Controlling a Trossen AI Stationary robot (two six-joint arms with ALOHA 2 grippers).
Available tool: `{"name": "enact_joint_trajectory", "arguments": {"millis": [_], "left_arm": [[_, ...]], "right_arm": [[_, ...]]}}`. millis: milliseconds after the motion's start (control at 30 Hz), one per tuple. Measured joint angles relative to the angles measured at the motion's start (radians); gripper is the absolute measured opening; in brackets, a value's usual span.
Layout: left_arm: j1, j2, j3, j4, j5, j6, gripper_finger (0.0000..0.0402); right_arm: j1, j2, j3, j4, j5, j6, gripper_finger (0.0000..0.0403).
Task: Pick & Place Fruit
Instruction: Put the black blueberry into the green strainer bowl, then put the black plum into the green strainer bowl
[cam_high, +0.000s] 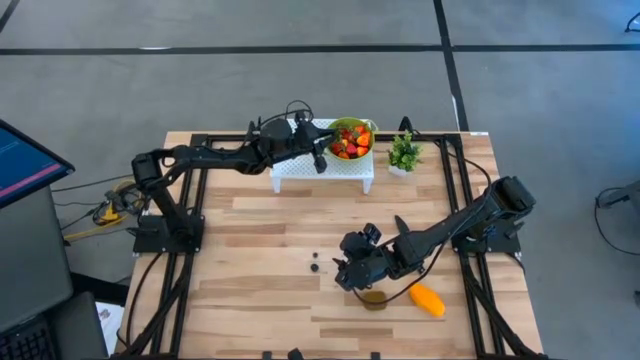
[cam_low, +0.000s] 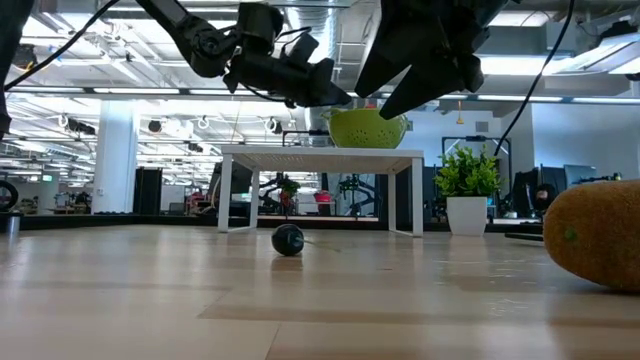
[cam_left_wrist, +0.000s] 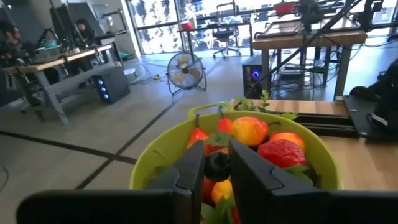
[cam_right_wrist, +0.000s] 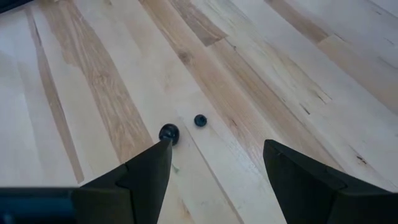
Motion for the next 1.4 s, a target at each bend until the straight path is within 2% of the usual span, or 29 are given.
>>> {"name": "enact_joint_trajectory", "arguments": {"millis": [167, 533, 733, 833, 900, 1000, 1133, 1233, 1400], "left_arm": [[0.000, 0.000, 0.000, 0.000, 0.000, -0.002, 0.0073], [0.000, -0.021, 0.000, -0.004, -0.003, 0.003, 0.0146], [-0.004, -0.052, 0.000, -0.039, -0.001, -0.016, 0.0164], [-0.027, -0.087, 0.000, -0.108, 0.064, -0.013, 0.0164], [-0.061, -0.116, 0.000, -0.168, 0.111, 0.006, 0.0160], [-0.131, -0.171, 0.000, -0.278, 0.123, 0.047, 0.0154], [-0.269, -0.238, 0.000, -0.494, 0.117, 0.215, 0.0146], [-0.387, -0.269, 0.000, -0.649, 0.047, 0.292, 0.0142], [-0.534, -0.286, 0.000, -0.789, -0.023, 0.283, 0.0137]], "right_arm": [[0.000, 0.000, 0.000, 0.000, 0.000, 0.000, 0.0248], [0.000, 0.000, 0.000, 0.000, 0.000, -0.007, 0.0248], [0.000, 0.000, 0.000, 0.000, 0.000, -0.007, 0.0248], [0.002, 0.000, 0.000, 0.011, 0.007, -0.007, 0.0248], [0.009, 0.000, 0.000, 0.019, 0.033, -0.008, 0.0248], [0.017, 0.000, 0.000, 0.023, 0.049, -0.010, 0.0248], [0.023, -0.002, 0.000, 0.023, 0.052, -0.010, 0.0248], [0.023, -0.009, 0.001, 0.029, 0.053, -0.009, 0.0248], [0.036, -0.020, 0.001, 0.065, 0.072, -0.025, 0.0248]]}}
